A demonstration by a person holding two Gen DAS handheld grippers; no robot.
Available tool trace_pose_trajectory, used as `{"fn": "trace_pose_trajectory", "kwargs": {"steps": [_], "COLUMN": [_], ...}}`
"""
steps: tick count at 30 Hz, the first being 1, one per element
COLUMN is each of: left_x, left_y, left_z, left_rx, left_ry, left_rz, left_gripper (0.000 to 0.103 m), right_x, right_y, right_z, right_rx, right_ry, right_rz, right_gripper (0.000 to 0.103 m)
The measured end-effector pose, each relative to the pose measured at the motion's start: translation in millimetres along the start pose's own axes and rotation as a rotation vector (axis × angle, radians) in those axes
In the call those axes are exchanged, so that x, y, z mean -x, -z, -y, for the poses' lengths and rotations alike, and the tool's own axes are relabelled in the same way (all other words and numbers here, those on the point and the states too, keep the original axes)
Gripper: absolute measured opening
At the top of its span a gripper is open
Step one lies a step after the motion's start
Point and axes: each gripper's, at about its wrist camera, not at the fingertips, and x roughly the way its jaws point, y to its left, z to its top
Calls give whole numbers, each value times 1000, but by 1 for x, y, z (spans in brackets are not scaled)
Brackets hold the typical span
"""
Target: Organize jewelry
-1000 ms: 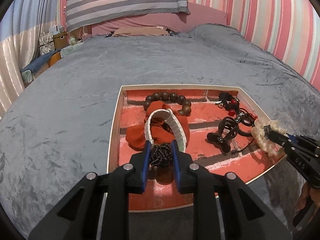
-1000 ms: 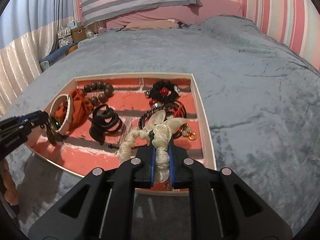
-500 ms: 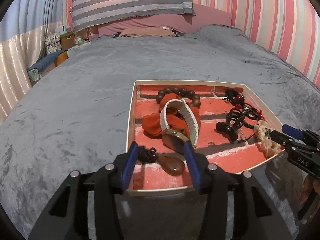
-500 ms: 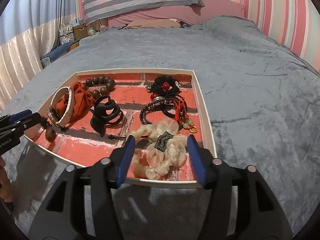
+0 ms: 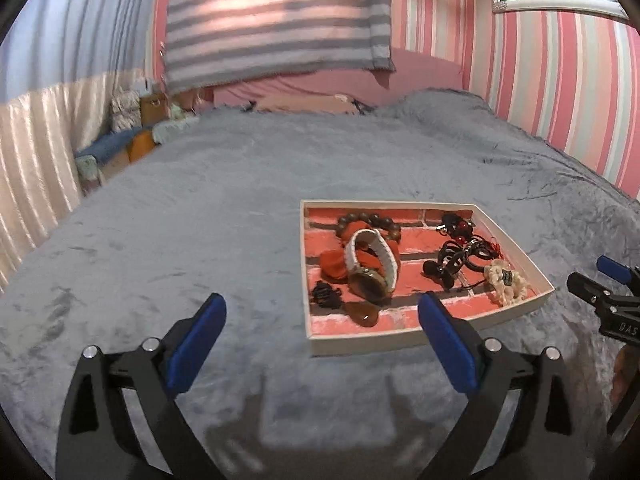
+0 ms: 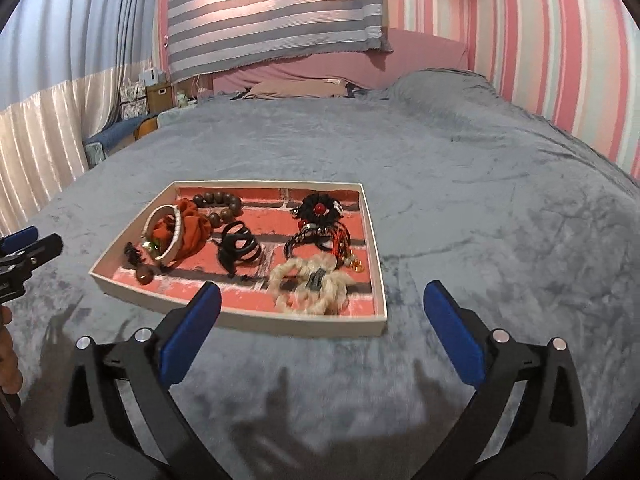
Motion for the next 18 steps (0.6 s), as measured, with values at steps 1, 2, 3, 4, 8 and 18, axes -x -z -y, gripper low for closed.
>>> {"fn": "trace_pose_trajectory", "kwargs": {"steps": [1,2,3,4,8,18], "left_x": [7,14,22,30,62,124], "left_y": [3,7,11,15,32,58], "left_z": [0,-1,-2,-2,-4,-12], "left_rx": [-6,-5,-3,-3,-7,42], "left_ry": [-15,-26,-31,-32,-61,-69], "left_rz": [-4,-6,-7,-7,20,81], "left_gripper": [95,95,95,95,98,99], "right_x": [4,11,16,23,48,118], "right_y": [3,8,12,16,33,59], "right_z": [-1,-4,-6,-10,-24,-37], "right_rx": [-7,-9,-3,8,28,-16], "right_ry": [-4,-11,-10,-3,20,44], "right_rz": [-3,-6,-6,-2,24,172], "right_gripper": [99,99,99,99,99,99]}}
